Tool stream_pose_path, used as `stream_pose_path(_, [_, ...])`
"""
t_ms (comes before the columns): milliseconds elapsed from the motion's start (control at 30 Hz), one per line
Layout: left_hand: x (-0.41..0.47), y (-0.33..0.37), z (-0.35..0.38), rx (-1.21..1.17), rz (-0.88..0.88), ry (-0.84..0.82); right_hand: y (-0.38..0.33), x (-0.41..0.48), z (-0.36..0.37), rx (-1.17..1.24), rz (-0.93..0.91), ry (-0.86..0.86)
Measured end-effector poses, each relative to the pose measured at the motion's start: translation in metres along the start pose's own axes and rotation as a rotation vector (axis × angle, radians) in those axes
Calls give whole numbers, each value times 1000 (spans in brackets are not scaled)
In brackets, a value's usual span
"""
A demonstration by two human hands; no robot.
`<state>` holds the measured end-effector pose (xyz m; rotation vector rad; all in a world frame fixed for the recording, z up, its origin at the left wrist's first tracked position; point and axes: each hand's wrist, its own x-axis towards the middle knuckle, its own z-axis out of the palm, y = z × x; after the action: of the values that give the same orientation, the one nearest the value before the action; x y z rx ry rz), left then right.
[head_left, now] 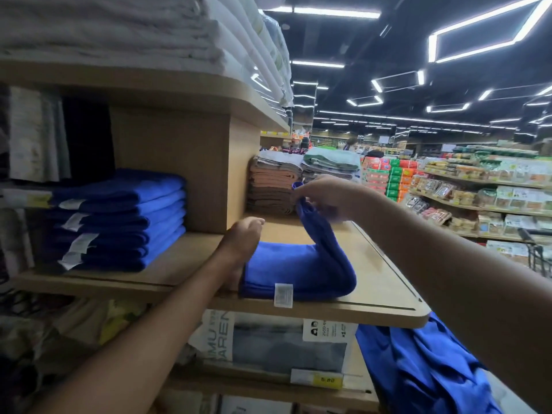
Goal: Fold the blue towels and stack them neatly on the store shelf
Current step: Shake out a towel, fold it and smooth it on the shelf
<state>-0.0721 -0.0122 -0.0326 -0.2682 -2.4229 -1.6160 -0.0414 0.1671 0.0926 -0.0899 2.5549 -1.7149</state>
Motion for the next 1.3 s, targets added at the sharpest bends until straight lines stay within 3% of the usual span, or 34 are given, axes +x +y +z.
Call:
stream_pose_path(100, [2, -21, -14, -165, -126, 56, 2, 9, 44, -229, 17, 35])
stream_pose_path(233, [5, -28, -14, -220, -139, 74, 19, 16, 84, -344, 84, 31])
stream_pose_path(333, [4, -25, -15, -189, -113, 69, 31, 16, 89, -350, 155, -46])
stream_pose_path(433, [-4, -20, -17, -125, -83, 83, 35, 14, 67, -293, 35, -70])
stream_pose_path(500, [-6, -14, -17, -16, -48, 107, 39, 10, 43, -317, -110, 16])
stream_pose_path(600, [-4, 11, -11, 172, 81, 53, 56, 2, 19, -633, -266, 133])
stream_pose_path(667, [-5, 26, 3, 375, 151, -53, 74, -4, 16, -787, -269, 81])
stream_pose_path(800, [-11, 11, 25, 762, 65, -247, 103, -6, 25, -890, -189, -93])
stream_pose_path(1000, [-4, -7, 22, 861, -2, -315, 124, 1, 33, -1127, -209, -68])
stream_pose_path(1100, [-12, 2, 21, 915, -6, -321, 126, 2, 33, -1062, -243, -52])
stream_pose_path(1233, [-25, 35, 26, 1083, 53, -243, 132, -2, 8, -468, -247, -18])
stream_pose_path(1300, [-38, 54, 42, 1016, 58, -221, 143, -2, -17, -560, -235, 111])
